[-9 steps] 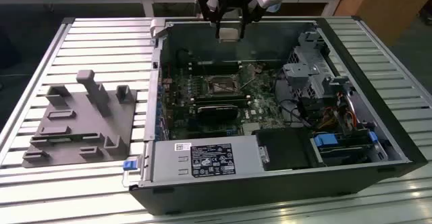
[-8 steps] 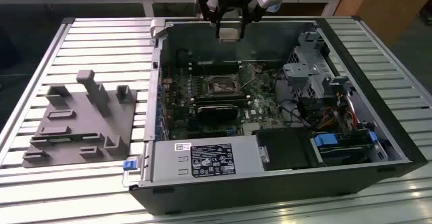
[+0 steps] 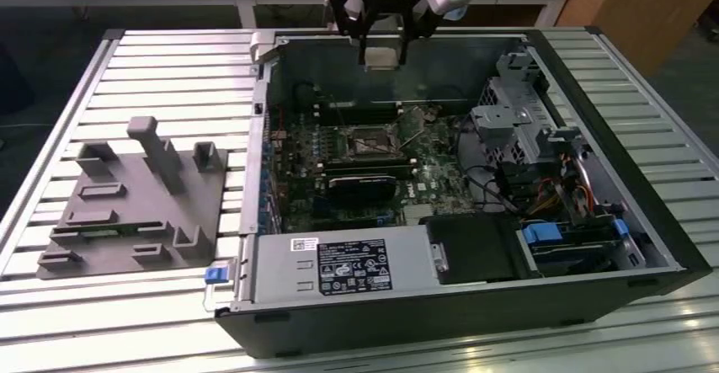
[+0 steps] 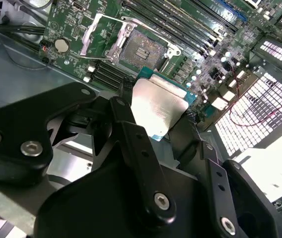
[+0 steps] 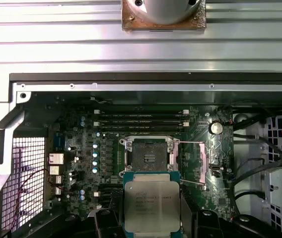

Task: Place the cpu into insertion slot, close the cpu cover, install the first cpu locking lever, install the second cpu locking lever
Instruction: 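Place the cpu into insertion slot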

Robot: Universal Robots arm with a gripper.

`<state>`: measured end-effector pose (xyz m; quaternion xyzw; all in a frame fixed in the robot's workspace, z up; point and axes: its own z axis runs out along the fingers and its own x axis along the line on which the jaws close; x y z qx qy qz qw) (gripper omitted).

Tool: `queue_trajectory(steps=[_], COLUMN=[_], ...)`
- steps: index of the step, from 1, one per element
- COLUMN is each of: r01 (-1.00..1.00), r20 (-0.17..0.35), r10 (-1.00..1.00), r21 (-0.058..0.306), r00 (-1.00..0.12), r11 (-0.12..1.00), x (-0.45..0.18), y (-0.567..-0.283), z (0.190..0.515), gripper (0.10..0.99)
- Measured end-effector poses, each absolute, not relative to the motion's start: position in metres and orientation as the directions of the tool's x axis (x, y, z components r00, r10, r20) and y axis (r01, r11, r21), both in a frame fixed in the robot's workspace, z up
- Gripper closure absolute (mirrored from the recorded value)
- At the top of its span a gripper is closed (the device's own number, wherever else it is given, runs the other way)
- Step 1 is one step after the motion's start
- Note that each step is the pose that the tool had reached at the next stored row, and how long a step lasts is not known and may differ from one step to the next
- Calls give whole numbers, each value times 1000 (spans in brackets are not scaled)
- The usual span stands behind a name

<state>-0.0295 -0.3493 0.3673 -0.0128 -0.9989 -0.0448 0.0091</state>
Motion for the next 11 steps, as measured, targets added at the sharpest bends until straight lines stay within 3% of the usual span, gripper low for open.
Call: queue_trajectory(steps=[11], r01=[26], r20=[19], r10=[25], r21=[88], r00=[-1000], r11=[996], x=[-30], y=[-349], z=[363], gripper=[545])
